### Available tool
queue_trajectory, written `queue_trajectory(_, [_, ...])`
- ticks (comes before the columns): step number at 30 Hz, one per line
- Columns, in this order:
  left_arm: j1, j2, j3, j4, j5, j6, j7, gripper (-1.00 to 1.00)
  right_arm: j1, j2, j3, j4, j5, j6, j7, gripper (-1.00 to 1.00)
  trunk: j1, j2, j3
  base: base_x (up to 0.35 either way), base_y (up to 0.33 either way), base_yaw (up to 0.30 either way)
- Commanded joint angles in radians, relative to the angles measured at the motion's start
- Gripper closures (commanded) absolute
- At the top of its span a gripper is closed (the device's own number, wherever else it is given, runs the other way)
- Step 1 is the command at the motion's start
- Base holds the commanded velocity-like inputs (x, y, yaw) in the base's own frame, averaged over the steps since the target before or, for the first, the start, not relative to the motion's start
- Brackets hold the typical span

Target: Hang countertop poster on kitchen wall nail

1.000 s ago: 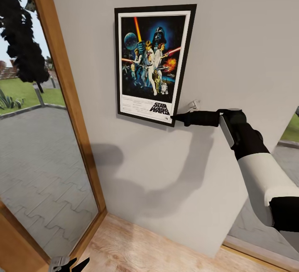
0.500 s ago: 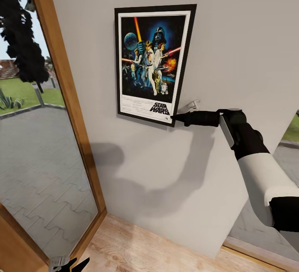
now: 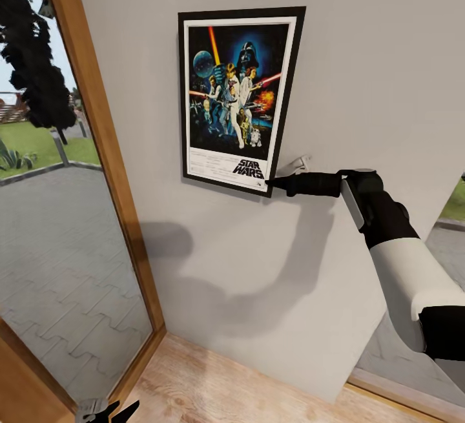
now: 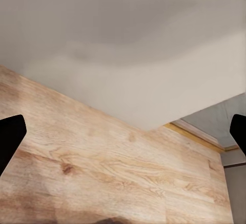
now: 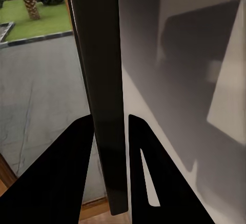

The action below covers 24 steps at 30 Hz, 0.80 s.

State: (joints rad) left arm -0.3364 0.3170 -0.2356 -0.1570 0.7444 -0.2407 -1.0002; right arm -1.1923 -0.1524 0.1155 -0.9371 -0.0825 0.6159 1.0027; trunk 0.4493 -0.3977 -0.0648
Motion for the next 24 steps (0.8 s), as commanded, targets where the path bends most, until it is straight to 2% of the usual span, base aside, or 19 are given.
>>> queue_trajectory(1, [-0.001, 0.001, -0.008, 0.001, 0.007, -0.006, -0.001, -1.0, -0.001, -0.001, 0.003, 0.0, -0.01, 0.008, -0.003, 1.0, 0.001, -0.002, -0.002, 0.012, 0.0, 0.0])
queue_trajectory(24, [-0.001, 0.001, -0.008, 0.001, 0.007, -0.005, -0.001, -1.0, -0.001, -0.001, 0.003, 0.0, -0.008, 0.008, -0.013, 1.0, 0.001, -0.002, -0.002, 0.002, 0.0, 0.0])
